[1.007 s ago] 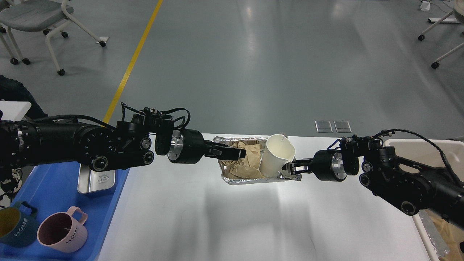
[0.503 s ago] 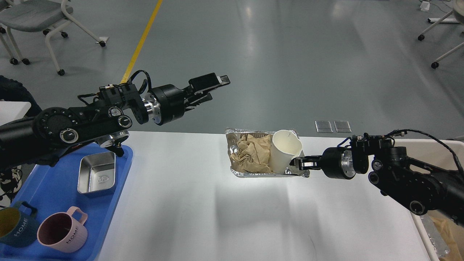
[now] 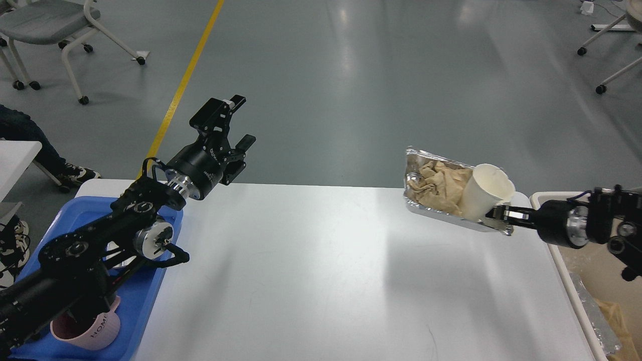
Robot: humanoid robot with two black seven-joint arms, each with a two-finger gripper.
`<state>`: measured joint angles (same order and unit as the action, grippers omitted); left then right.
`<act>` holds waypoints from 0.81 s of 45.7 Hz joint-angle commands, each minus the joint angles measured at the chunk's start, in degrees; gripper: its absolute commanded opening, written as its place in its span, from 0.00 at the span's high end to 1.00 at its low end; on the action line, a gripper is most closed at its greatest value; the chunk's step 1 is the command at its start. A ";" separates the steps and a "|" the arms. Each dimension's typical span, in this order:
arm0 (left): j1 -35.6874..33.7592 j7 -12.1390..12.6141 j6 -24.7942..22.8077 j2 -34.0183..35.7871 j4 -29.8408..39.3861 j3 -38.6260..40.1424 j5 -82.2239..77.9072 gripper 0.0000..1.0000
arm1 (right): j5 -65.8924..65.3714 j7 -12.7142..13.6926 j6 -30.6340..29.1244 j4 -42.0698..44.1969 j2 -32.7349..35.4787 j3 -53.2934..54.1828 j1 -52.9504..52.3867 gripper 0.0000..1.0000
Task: Tidy desktop
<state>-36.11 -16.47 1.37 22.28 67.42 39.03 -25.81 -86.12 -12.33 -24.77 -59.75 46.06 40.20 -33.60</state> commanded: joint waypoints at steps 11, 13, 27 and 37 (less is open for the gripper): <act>15.27 -0.23 -1.27 -3.65 -0.01 17.91 3.40 0.04 | 13.51 -0.06 2.71 3.84 11.06 0.06 6.52 1.00; 16.42 -0.23 -2.41 -3.83 -0.09 19.50 4.36 0.04 | 15.01 -0.06 2.71 5.68 11.50 0.15 7.31 1.00; 18.27 -0.49 -6.90 -4.27 -1.76 23.81 10.95 0.04 | 23.18 -0.06 3.06 21.33 9.66 -0.03 10.83 1.00; 19.15 -0.76 -8.31 -5.14 -2.03 24.60 14.74 0.04 | 25.12 -0.06 3.06 28.98 5.53 0.06 11.80 1.00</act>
<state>-17.51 -17.14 -5.71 17.93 65.67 62.85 -12.66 -61.88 -12.41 -21.70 -33.66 53.25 40.21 -22.35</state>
